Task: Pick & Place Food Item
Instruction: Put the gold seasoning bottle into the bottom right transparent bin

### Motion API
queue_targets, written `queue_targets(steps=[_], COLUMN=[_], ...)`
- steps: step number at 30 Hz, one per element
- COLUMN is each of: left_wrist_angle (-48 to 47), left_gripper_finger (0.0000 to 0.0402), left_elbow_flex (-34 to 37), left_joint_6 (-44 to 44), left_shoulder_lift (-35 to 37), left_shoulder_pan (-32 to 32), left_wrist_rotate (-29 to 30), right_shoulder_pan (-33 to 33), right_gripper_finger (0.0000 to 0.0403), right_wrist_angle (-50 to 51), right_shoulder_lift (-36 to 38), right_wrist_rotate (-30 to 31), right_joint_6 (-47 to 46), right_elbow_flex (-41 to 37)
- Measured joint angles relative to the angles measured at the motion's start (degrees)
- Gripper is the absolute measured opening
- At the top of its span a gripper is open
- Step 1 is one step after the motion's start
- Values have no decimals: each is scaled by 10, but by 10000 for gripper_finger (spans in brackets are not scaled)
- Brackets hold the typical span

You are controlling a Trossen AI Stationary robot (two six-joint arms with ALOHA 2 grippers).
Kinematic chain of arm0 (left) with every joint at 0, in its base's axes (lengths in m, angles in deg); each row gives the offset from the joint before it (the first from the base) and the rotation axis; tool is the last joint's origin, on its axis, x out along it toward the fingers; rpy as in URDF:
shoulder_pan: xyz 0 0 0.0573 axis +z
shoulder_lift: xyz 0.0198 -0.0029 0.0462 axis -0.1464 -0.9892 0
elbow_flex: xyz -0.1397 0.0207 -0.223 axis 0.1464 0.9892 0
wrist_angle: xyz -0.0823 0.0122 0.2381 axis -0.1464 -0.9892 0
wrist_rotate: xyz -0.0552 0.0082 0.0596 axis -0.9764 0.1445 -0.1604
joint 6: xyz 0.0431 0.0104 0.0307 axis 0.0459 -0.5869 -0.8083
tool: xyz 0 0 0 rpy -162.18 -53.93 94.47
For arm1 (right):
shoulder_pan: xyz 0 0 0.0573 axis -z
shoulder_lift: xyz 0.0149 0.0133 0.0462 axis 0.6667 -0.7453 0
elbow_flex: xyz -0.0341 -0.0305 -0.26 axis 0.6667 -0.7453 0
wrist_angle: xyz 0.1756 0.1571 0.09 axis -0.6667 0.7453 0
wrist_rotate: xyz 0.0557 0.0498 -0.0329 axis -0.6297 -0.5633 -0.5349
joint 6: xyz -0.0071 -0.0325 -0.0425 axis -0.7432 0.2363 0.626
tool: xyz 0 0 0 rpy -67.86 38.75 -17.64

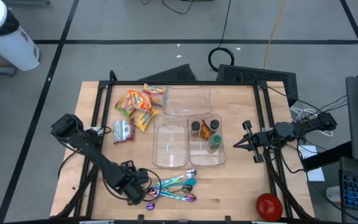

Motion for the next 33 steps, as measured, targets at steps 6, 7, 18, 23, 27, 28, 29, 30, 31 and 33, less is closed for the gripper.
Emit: queue_targets(steps=[6, 7, 18, 23, 27, 28, 29, 30, 31, 33], left_wrist_angle=[2, 2, 11, 10, 10, 10, 11, 11, 11, 10], left_gripper_finger=[310, 310, 310, 310, 296, 288, 281, 281, 281, 281], left_elbow_flex=[0, 0, 0, 0, 0, 0, 0, 0, 0, 0], left_joint_6=[-28, -28, -44, -57, -58, -62, -67, -69, -69, -70], left_shoulder_lift=[-21, -24, -49, -56, -54, -54, -54, -54, -54, -54], left_shoulder_pan=[5, 7, 16, 17, 23, 25, 28, 31, 34, 41], left_wrist_rotate=[-10, -11, -10, -10, -3, -5, -10, -17, -23, -35], right_shoulder_pan=[0, 0, 0, 0, 0, 0, 0, 0, 0, 0], right_gripper_finger=[4, 4, 4, 4, 4, 4, 4, 4, 4, 4], right_wrist_angle=[0, 0, 0, 0, 0, 0, 0, 0, 0, 0], right_shoulder_lift=[0, -1, -2, -2, -2, -2, -2, -2, -2, -2], right_wrist_rotate=[0, 0, 0, 0, 0, 0, 0, 0, 0, 0], right_joint_6=[0, 0, 0, 0, 0, 0, 0, 0, 0, 0], right_elbow_flex=[0, 0, 0, 0, 0, 0, 0, 0, 0, 0])
